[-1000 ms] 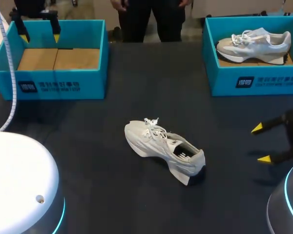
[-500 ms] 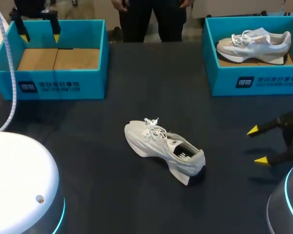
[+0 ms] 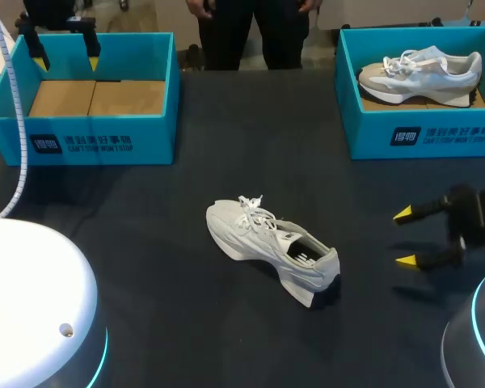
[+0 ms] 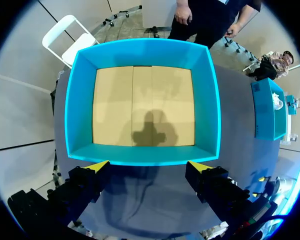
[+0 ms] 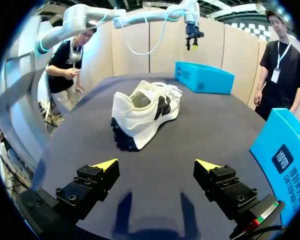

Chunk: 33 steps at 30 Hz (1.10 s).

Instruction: Take the shoe out of the shoebox, open the shoe tongue, remove and reinsert the insole, then place the shoe into the shoebox

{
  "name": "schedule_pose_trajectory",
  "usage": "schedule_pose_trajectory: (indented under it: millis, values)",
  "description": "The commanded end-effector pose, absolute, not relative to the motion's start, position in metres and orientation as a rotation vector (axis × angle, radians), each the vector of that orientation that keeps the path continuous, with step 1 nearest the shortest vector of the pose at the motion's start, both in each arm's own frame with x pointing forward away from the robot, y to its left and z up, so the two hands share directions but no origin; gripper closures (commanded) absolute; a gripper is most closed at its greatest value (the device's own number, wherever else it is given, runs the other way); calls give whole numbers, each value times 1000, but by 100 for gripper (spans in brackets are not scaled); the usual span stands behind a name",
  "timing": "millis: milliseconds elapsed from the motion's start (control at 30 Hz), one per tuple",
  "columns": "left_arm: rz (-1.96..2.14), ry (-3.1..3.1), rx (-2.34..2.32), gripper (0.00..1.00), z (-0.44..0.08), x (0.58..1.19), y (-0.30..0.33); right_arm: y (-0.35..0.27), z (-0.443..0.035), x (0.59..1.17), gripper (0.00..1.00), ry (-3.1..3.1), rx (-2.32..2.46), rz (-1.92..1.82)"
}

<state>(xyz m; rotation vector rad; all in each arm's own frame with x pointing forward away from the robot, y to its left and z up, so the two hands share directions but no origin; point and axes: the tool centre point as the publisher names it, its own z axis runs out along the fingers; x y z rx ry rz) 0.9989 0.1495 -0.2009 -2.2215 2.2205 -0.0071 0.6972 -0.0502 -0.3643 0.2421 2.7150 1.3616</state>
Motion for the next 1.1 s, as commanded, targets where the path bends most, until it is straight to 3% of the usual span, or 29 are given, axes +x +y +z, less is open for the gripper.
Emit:
schedule_pose_trajectory:
  millis: [33,1100]
  values:
    - [-5,2221,-2222,0,-201,999,150,-38,-369,692,0,2668,283,1344]
    - [-5,2221,-2222,0,-201,999,150,38,-394,663,0,2537,525,1363]
